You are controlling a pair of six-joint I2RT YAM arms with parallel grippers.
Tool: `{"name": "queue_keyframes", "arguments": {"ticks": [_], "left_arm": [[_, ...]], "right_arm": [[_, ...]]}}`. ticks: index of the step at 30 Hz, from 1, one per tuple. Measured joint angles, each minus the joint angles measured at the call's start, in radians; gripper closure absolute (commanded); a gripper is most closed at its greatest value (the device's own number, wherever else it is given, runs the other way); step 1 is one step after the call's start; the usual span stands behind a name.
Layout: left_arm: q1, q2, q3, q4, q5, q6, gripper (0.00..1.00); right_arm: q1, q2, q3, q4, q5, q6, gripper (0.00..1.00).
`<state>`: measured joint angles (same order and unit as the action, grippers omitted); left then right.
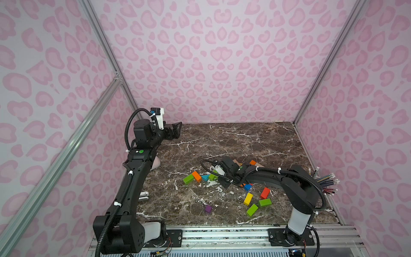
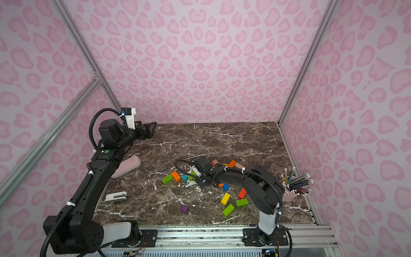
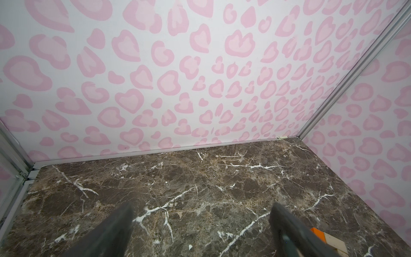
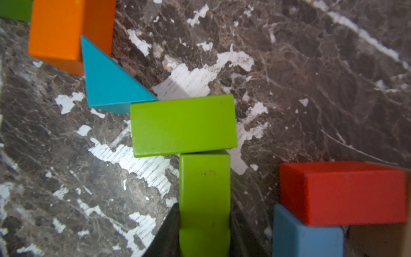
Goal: Assemble a heart with building blocks
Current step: Assemble the building block at the center of the board.
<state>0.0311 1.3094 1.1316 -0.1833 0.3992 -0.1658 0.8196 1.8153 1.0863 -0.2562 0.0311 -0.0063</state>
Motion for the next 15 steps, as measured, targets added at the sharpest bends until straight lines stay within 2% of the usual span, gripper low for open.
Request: {"name": "queue_keyframes", "arguments": {"ticks": [9,13,15], "left_arm": [[0.0,0.002,-0.007,-0.007,0.007,0.007,0.02],[0.0,-0.014,-0.053,-0.018,0.023,0.008,0.02],[-0.001,-0.029,-0.08,-0.023,0.029,0.009,0.02]], "right_arm": [[-0.006,-0.001,0.025,-0.052,0.0,-0.021,0.52],[-0.012,-0.034,0.033,-0.057,-0.016,-0.021,0.51],[-0.018,-0.044,0.039,-0.054,-0.031,-0.021,0.54]]}}
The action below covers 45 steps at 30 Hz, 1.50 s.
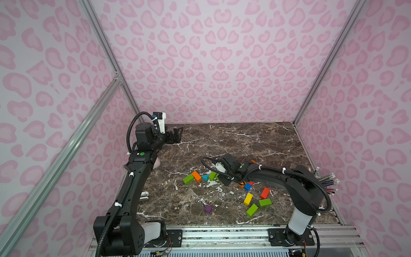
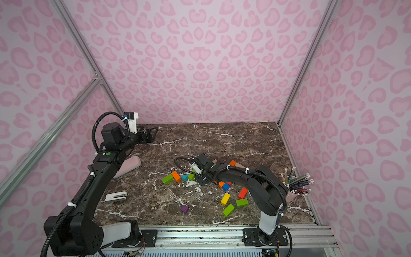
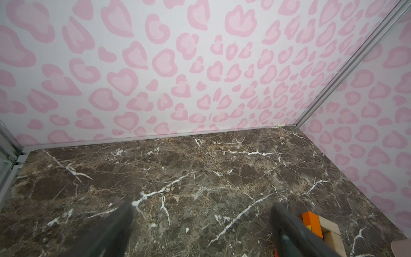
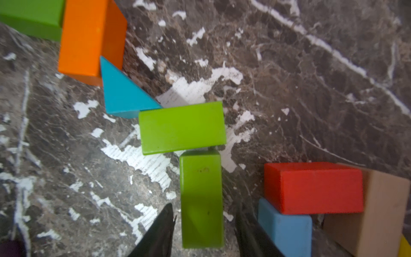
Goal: Assemble a heart with building blocks
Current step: Assemble the building block at the center of the board, then adjust the building block at the center of the board.
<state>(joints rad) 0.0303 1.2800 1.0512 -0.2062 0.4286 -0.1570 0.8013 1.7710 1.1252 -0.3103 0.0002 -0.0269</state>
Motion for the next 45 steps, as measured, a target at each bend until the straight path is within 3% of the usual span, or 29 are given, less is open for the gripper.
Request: {"name": "queue_keyframes", "arguments": {"ticks": [7,21,45], "left_arm": [[-0.002,-0.064,-0.085,-0.014,0.01,0.01,0.02],[-0.003,-0.082,-0.092,-0.014,-0.018,0.025,0.02],[-0.002,-0.089,-0.092,-0.014,-0.025,0.025,0.02]], "right_arm": [[-0.007,0.03,0.075,0.004,-0.009,0.067,0.6],[0.021,0.234,0.307,-0.04,0.112,0.184,0.63],[0.019,0.278,0.346,-0.076,0.142,0.195,0.65]]}}
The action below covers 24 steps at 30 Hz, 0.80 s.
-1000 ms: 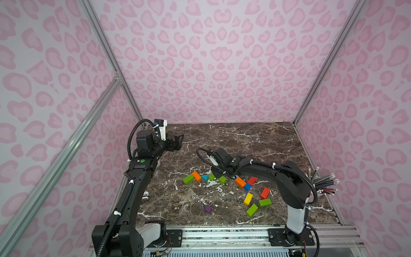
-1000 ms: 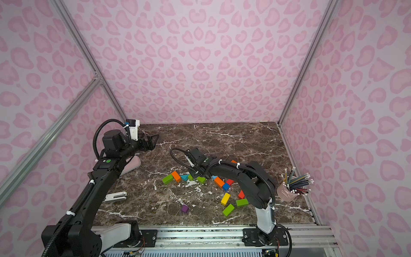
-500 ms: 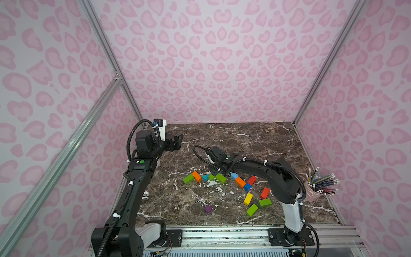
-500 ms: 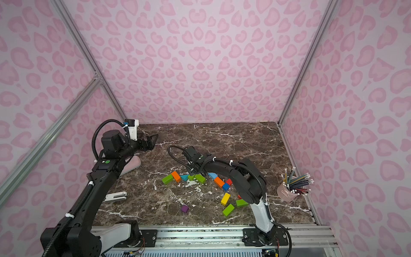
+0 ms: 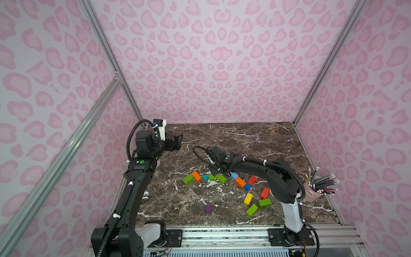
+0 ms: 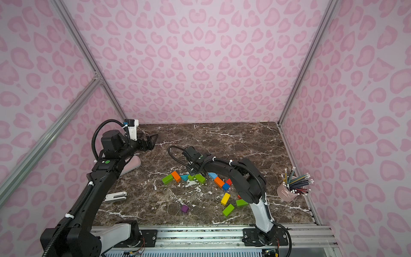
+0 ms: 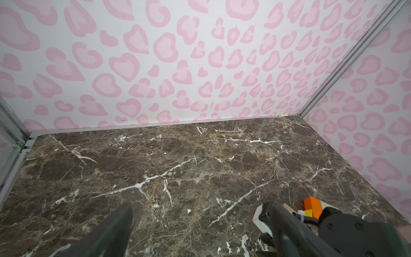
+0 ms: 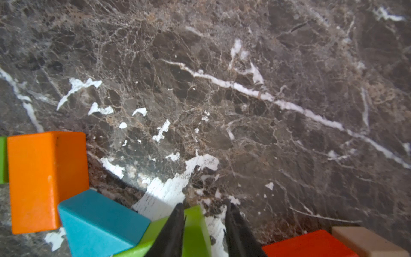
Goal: Assemble a heart with building blocks
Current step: Adjust the building block at the center of the board.
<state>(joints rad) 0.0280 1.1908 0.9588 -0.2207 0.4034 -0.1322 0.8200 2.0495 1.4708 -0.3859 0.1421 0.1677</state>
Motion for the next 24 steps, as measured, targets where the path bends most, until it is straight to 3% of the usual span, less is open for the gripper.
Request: {"name": "queue_keyframes", "arguments": {"ticks": [16,24], "left_arm": [[-0.002,0.001,-0.005,-0.001,0.0,0.0,0.02],[-0.02,0.027,-0.037,-0.12,-0.031,-0.005,0.02]], "right_arm": [[-0.002,-0.008,0.014,-0.018,-0.001,0.0,0.65],[-0.002,-0.132,-0.024,0.011,-0.038,0.0,0.62]]}}
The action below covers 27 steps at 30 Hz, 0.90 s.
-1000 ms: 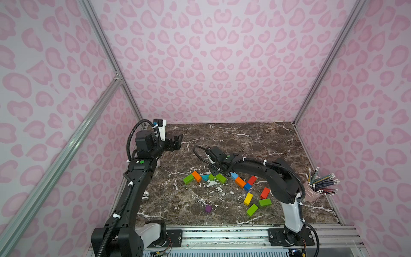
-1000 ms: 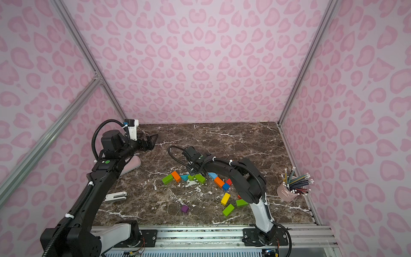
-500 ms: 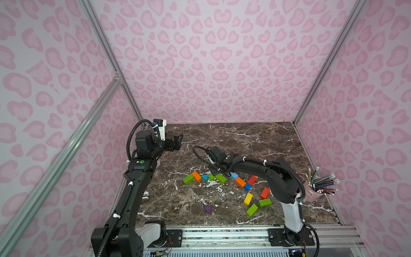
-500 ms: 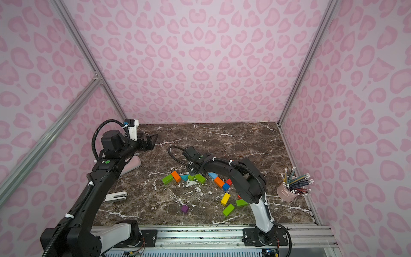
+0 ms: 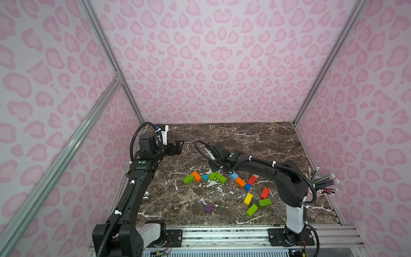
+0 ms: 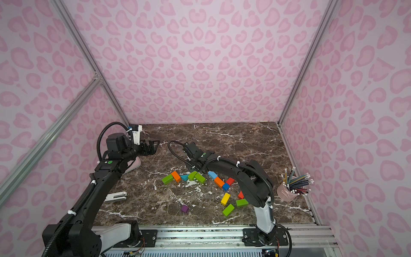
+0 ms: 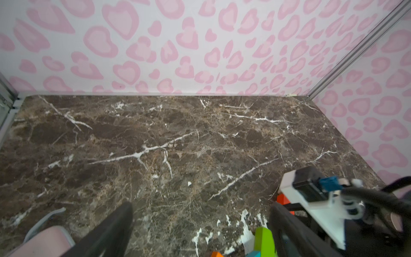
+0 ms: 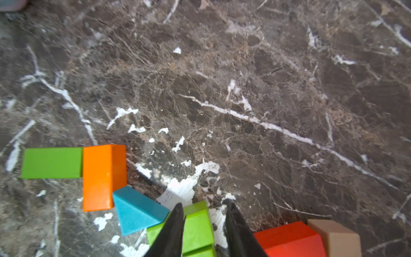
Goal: Assemble a heart with building blocks
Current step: Adjust the building block at the center of the board, then pick up the building block from the center of the board.
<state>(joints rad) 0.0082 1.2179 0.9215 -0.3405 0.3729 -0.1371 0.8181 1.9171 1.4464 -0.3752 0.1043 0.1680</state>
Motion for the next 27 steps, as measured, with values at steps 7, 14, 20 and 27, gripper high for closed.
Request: {"name": "queue_keyframes", "arguments": {"ticks": [7,14,20,27], "left_arm": [[-0.079,0.026,-0.053,-0.109,-0.064,-0.076,0.02],[-0.128,0.051,-0.152,-0.118,-0.061,-0.154,0.02],[-0.136,0.064,-0.2,-0.105,-0.03,-0.177,0.02],[-0.137,0.093,-0.21,-0.06,0.013,-0.175,0.02]], "right_arm": [[0.0,-0.178,-0.157,0.025,-0.05,0.018,0.54],[0.0,-0.383,-0.359,0.04,-0.084,0.065,0.47],[0.01,-0.541,-0.522,-0.003,-0.082,0.164,0.42],[0.047,-0.671,-0.644,-0.137,0.011,0.386,0.29]]}}
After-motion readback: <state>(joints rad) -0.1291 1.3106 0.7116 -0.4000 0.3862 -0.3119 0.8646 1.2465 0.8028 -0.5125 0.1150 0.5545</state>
